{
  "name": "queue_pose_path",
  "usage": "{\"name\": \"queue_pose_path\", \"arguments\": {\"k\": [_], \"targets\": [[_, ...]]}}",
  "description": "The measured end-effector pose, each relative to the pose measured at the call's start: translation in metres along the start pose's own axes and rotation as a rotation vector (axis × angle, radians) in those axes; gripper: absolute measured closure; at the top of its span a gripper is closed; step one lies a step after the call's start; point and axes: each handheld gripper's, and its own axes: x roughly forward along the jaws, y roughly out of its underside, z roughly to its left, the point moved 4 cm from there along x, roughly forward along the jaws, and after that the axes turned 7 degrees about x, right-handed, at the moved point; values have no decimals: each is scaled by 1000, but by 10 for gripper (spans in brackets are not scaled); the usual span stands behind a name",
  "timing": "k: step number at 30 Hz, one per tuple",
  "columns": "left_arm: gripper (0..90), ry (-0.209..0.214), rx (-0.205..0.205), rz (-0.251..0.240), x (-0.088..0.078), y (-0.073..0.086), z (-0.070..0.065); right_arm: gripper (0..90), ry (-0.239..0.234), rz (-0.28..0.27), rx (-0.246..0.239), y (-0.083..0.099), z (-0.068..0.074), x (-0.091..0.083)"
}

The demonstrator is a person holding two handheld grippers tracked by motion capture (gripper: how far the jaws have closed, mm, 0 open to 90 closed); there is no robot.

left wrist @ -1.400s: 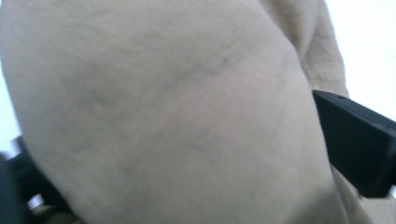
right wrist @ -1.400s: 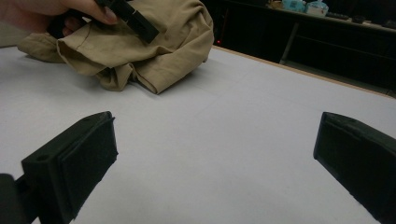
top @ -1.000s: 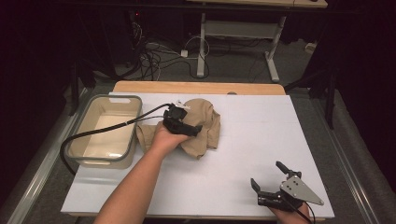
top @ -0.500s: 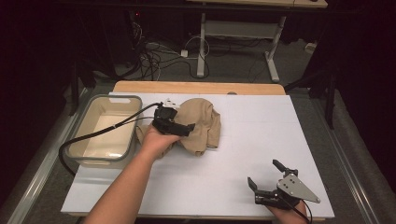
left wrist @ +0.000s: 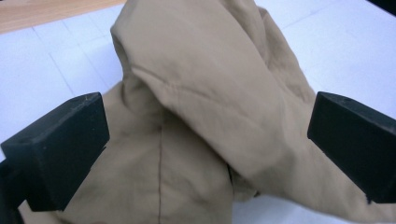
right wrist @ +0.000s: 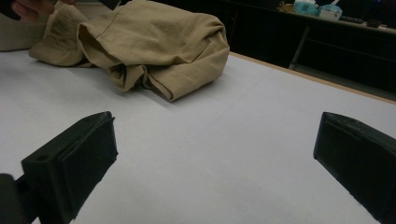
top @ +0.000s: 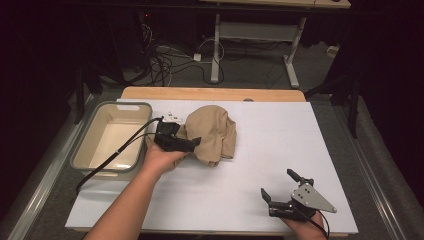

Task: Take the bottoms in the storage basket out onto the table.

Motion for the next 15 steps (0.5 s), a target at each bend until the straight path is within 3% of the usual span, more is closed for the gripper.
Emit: {"name": "queue_pose_path", "arguments": {"k": [12,15], "targets": [[0,-6,-48,-29,-15,20,1,4,-21,11,-3,0,3,9],[0,-8,-37,-24,-15,27,-2,4,-26,12,-8,0,4,11]]}}
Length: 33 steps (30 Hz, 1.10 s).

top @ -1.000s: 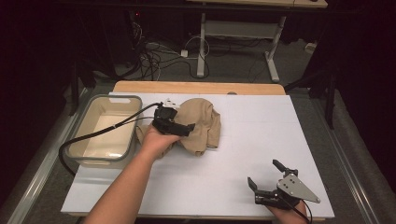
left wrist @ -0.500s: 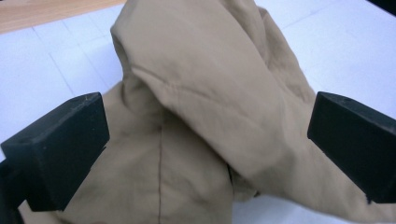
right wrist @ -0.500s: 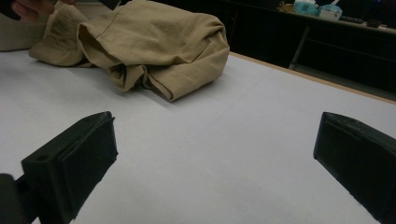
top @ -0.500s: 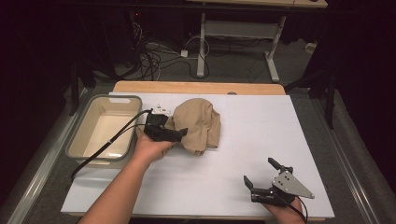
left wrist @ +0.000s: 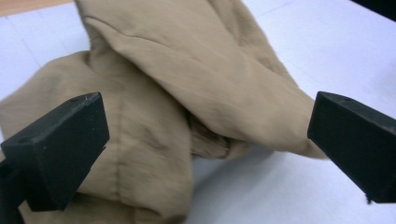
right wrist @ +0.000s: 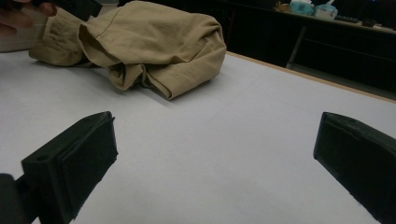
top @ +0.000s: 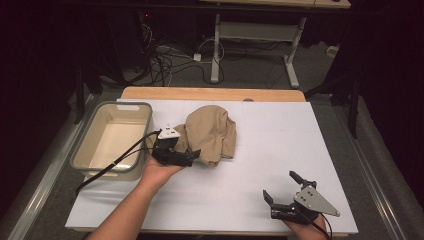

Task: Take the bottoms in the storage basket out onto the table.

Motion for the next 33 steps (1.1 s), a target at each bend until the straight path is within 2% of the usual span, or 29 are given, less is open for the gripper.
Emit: {"name": "queue_pose_path", "arguments": {"k": [11,17,19,29,31,33], "targets": [[0,31,22,-42,-8,20,-15,4,10,-4,4,1,0,-6],[0,46,57,-81,-17,30,-30,4,16,-2,8,2,0,-10],[0,65,56,-97,-20,35,-34,4,16,0,9,3,1,-11],[0,58,109,-119,-35,72,-46,4,20,-7,23,3,5,-14],[0,72,101,-135,-39,81,-48,4,21,-10,25,3,6,-15],[0,70,112,-146,-44,89,-51,4,24,-12,29,3,6,-16]]}}
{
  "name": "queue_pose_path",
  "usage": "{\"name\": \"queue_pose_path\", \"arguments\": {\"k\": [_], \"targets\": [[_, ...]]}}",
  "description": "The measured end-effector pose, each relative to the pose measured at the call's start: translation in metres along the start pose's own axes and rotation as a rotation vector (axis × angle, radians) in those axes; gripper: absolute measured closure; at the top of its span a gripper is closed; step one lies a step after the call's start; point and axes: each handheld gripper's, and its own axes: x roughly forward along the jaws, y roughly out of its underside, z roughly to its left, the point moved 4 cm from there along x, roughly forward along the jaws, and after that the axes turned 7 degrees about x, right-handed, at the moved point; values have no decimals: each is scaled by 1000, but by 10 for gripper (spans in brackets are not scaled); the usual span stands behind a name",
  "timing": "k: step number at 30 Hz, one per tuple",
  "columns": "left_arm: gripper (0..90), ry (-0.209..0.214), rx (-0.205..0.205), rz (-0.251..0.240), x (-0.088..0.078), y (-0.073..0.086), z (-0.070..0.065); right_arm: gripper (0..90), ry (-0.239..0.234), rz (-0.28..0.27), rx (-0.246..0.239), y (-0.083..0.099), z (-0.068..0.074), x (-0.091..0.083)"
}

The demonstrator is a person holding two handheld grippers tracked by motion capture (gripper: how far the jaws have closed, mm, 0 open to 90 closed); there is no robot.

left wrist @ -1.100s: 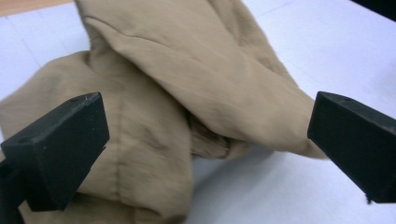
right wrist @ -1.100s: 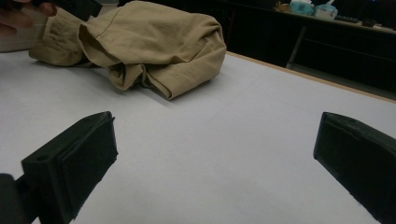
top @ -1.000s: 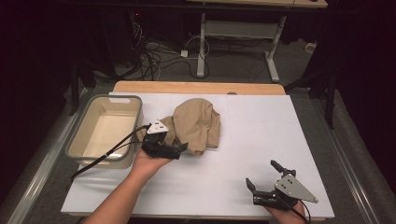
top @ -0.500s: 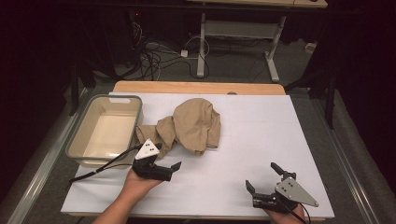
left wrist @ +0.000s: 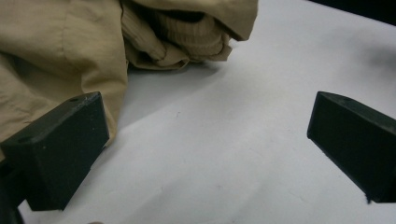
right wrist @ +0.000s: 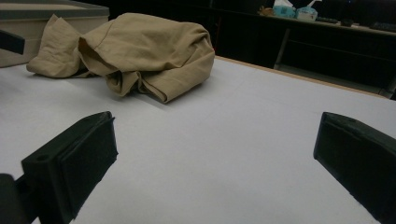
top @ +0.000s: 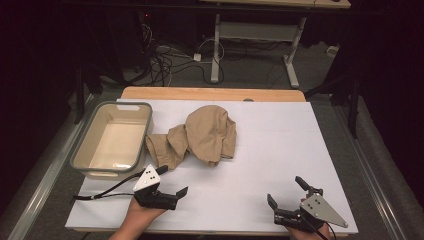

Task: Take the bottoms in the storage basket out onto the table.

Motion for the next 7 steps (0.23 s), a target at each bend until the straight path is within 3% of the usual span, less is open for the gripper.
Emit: {"name": "queue_pose_path", "arguments": {"k": [2,5,7], "targets": [[0,-2,7,-13,-6,6,-3,4,3,-2,3,0,0,-1],[0,22,-30,-58,-14,14,-6,4,11,-5,5,0,0,-3],[0,14,-17,-77,-19,18,-10,4,15,-11,15,0,1,-7]]}}
